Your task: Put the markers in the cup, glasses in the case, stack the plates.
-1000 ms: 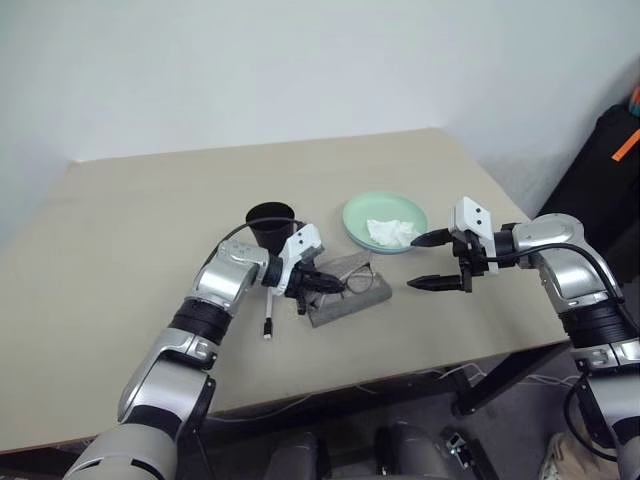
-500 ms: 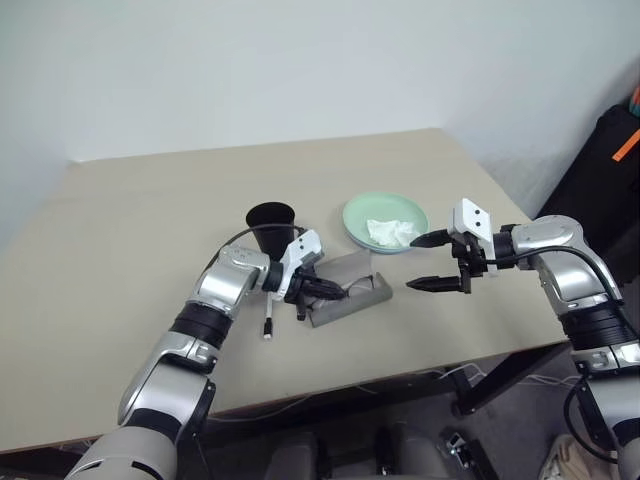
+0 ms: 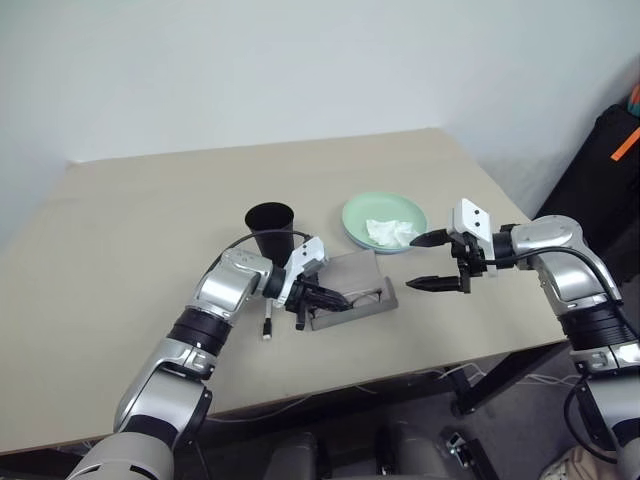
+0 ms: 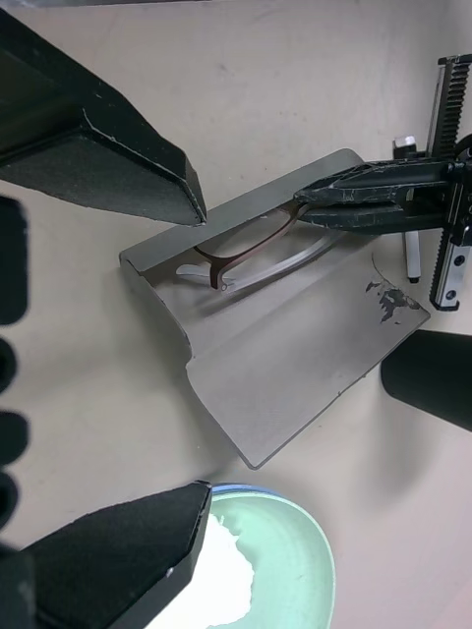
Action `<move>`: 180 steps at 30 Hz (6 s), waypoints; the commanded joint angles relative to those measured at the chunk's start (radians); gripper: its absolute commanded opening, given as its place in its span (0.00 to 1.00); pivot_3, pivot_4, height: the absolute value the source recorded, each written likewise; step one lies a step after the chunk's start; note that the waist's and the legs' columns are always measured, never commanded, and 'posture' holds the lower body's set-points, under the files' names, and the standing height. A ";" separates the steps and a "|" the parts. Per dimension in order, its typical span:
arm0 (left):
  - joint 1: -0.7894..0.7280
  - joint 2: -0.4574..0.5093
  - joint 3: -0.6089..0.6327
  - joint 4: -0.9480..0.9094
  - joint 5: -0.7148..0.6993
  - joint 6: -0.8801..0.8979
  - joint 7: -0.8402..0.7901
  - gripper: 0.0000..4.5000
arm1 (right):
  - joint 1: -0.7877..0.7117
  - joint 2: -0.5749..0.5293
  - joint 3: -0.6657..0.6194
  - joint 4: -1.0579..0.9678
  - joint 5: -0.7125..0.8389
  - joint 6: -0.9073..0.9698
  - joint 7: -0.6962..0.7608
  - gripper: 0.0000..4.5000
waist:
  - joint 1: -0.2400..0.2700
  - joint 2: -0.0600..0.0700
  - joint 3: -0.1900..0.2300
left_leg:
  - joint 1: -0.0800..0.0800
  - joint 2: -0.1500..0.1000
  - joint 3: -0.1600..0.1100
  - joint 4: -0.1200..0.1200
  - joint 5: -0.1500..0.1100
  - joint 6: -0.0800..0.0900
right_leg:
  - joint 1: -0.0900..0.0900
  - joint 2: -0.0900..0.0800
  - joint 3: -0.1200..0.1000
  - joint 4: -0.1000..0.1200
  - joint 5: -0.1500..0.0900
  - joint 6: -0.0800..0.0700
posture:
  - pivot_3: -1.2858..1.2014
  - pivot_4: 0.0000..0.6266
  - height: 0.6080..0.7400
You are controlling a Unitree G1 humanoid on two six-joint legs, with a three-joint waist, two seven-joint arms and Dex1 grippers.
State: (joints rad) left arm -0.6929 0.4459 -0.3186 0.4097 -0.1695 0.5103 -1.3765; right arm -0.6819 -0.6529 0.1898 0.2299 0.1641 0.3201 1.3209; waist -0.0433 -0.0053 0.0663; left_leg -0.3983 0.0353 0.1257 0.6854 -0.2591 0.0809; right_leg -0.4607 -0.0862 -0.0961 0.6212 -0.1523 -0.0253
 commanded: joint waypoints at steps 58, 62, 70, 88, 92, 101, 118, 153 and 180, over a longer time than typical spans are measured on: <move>-0.265 -0.188 0.130 0.515 0.252 -0.444 0.627 0.37 | -0.013 0.017 0.006 -0.012 0.005 -0.029 -0.030 1.00 | 0.001 -0.001 0.000 | -0.001 0.000 0.000 0.003 0.000 0.001 | 0.000 0.000 0.000 0.001 0.001 0.002 | 0.52 0.00 0.99; -0.265 -0.191 0.128 0.520 0.263 -0.442 0.629 0.13 | -0.013 0.017 0.006 -0.012 0.006 -0.030 -0.032 1.00 | 0.001 -0.001 0.000 | -0.001 0.000 0.000 0.002 0.000 0.001 | 0.000 0.000 0.000 0.001 0.001 0.002 | 0.52 0.00 0.99; -0.259 -0.199 0.117 0.515 0.288 -0.450 0.630 0.00 | -0.012 0.018 0.007 -0.012 0.007 -0.030 -0.033 1.00 | 0.001 -0.001 0.000 | -0.001 0.000 0.000 0.002 0.000 0.001 | 0.000 0.000 0.000 0.001 0.001 0.002 | 0.52 0.00 0.99; -0.186 -0.184 0.058 0.374 0.292 -0.377 0.490 0.00 | -0.014 0.017 0.008 -0.011 0.006 -0.032 -0.033 1.00 | 0.001 -0.001 0.000 | -0.001 0.000 0.000 0.002 0.000 0.001 | 0.000 0.000 0.000 0.001 0.001 0.002 | 0.52 0.00 0.99; -0.172 -0.179 0.055 0.335 0.288 -0.355 0.467 0.00 | -0.017 0.018 0.008 -0.009 0.005 -0.033 -0.033 1.00 | 0.001 -0.001 0.000 | -0.001 0.000 0.000 0.002 -0.001 0.001 | 0.001 0.000 0.000 0.001 0.001 0.002 | 0.52 0.00 0.99; -0.086 -0.134 0.009 0.105 0.256 -0.241 0.315 0.00 | -0.024 0.018 0.008 0.000 0.003 -0.038 -0.033 1.00 | 0.001 -0.001 0.000 | 0.000 0.000 0.000 0.002 -0.001 0.001 | 0.001 0.000 0.000 0.001 0.001 0.002 | 0.52 0.00 0.99; 0.005 -0.086 -0.034 -0.095 0.226 -0.142 0.270 0.00 | -0.036 0.018 0.010 0.021 -0.002 -0.050 -0.026 1.00 | 0.001 0.000 0.000 | 0.000 0.000 0.000 0.004 -0.001 0.001 | 0.002 0.000 0.000 0.001 0.001 0.002 | 0.52 0.00 0.99; 0.336 0.375 0.309 -0.674 0.010 0.301 0.435 0.00 | -0.026 0.027 0.026 0.016 -0.002 -0.052 -0.004 1.00 | 0.001 0.000 0.000 | 0.001 0.001 0.001 0.003 -0.001 0.001 | 0.001 0.000 0.001 0.001 0.000 0.000 | 0.52 0.00 0.99; 0.178 0.407 0.262 -0.180 0.095 0.359 0.614 1.00 | -0.036 0.041 0.031 0.014 -0.003 -0.043 -0.008 1.00 | 0.022 -0.001 0.000 | 0.000 0.001 0.002 -0.001 -0.001 -0.001 | -0.002 -0.001 0.001 0.000 0.000 0.000 | 0.52 0.00 0.99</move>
State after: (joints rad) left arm -0.4872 0.8433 -0.0557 0.2380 -0.0879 0.8567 -0.7635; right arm -0.6929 -0.6123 0.2302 0.2606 0.1556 0.2801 1.3125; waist -0.0209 -0.0060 0.0665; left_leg -0.3982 0.0364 0.1280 0.6845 -0.2600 0.0803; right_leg -0.4627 -0.0870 -0.0953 0.6214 -0.1524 -0.0257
